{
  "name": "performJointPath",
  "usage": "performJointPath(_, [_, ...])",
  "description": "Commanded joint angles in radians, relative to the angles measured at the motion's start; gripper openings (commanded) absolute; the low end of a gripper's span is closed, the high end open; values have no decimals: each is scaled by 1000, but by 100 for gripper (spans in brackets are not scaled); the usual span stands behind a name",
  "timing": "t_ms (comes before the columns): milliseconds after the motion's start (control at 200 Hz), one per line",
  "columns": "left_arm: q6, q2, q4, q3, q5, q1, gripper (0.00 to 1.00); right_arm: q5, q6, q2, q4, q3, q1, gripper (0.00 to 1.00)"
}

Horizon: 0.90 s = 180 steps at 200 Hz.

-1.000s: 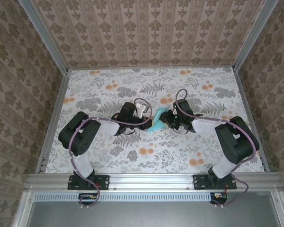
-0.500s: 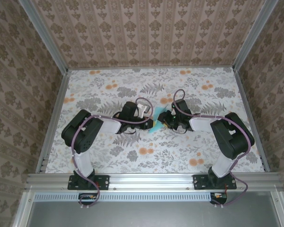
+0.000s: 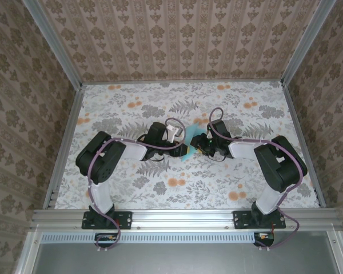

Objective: Fold a paper plane with a square sheet of paper (pick it up from the middle)
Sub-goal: Fourth fold the wing at the center of the table.

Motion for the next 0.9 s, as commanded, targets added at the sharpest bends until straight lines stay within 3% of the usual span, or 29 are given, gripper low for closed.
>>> performJointPath(0, [72,27,15,31,0,6,33,-17,-15,15,19,24,4,38])
performJointPath(235, [126,43,19,39,-2,-3,31,-28,-12,9,20,29,2,38])
performJointPath(475, [133,25,18,28,3,-4,12,-10,-70,-29,-17,25,-8,37])
performJointPath(655, [65,15,40,12,56,6,6,-44,-133,-44,15,-4,-25,37])
performJointPath(895, [-72,10,138,-35,114,20,5,-76,-163,-40,38,-18,-29,39])
